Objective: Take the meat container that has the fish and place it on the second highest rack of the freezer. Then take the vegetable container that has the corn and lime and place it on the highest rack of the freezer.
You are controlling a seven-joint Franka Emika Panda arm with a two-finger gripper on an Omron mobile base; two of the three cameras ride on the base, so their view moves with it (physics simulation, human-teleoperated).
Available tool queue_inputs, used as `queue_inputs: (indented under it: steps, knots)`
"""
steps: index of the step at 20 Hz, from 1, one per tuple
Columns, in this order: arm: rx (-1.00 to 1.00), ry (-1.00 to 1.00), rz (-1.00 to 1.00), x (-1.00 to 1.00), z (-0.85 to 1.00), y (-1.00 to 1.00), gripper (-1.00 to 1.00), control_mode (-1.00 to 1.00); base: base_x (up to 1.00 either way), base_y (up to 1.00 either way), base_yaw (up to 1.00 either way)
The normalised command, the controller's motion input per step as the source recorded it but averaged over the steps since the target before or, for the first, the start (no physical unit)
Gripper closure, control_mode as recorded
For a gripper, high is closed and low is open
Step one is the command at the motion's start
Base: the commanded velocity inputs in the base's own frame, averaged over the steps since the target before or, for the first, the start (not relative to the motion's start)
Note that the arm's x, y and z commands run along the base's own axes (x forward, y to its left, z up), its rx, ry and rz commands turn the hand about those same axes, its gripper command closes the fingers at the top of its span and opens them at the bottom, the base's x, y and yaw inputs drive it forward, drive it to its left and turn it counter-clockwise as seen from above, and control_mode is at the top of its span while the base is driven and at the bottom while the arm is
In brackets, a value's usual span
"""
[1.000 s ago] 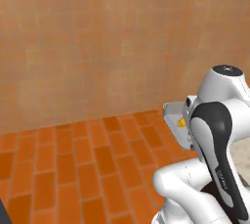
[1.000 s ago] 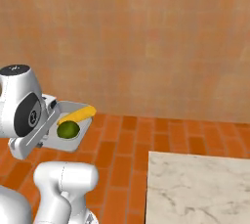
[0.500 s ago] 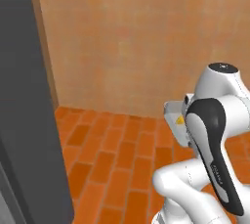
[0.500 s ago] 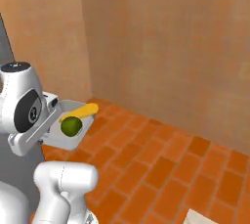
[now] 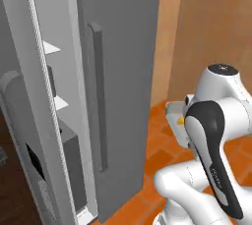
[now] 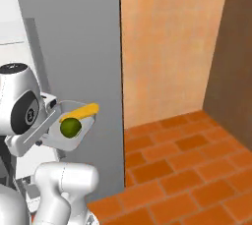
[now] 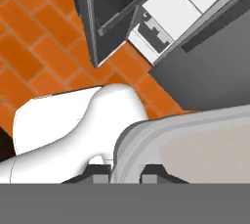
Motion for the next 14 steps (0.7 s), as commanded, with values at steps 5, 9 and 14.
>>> queue_inputs:
  steps: [5,9,14]
  knots:
    - [0.00,0.00,0.00,0.00,0.00,0.00,1.00,1.00,0.01,-0.37,0.87]
    - [0.00,0.00,0.00,0.00,0.00,0.00,1.00,1.00,0.21,-0.36,0.80]
    - [0.00,0.00,0.00,0.00,0.00,0.00,1.00,1.00,0.32,-0.41,0.70]
